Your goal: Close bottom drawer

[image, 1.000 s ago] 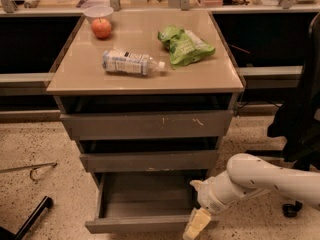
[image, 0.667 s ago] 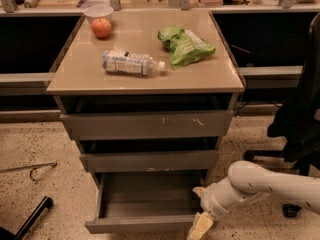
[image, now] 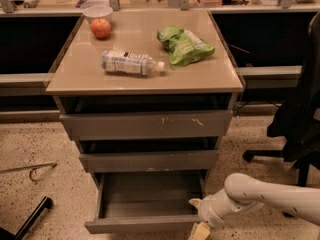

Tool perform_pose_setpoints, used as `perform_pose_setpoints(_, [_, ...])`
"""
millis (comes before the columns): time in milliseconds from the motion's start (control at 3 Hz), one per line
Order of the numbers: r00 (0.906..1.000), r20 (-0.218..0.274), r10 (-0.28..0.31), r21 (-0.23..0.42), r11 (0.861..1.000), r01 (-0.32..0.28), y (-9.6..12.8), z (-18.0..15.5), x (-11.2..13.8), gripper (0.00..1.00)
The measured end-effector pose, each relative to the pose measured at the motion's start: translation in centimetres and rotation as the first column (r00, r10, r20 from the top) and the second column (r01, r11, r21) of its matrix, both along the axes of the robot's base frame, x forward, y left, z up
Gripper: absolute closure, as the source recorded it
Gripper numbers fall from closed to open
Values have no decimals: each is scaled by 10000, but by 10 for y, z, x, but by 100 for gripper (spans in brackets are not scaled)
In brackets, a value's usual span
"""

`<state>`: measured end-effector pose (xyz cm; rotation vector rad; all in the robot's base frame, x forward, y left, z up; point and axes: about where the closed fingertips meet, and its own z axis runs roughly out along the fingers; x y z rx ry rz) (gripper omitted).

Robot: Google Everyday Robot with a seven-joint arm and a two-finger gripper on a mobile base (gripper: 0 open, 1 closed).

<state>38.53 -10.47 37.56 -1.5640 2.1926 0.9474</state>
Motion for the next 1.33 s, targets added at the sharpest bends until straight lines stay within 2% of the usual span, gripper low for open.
perform_pose_setpoints(333, [9999,-144,-92,312,9995,96,5,-26,2,0])
perform_pose_setpoints(667, [9990,-442,46,1285,9917,11,14,-71,6,0])
perform_pose_setpoints(1000, [9957,-844,389,2337,9721,-182,29,-113,-4,0])
perform_pose_setpoints(1333, [9951,-903,404,2763,9610,-140,29,-129,-17,0])
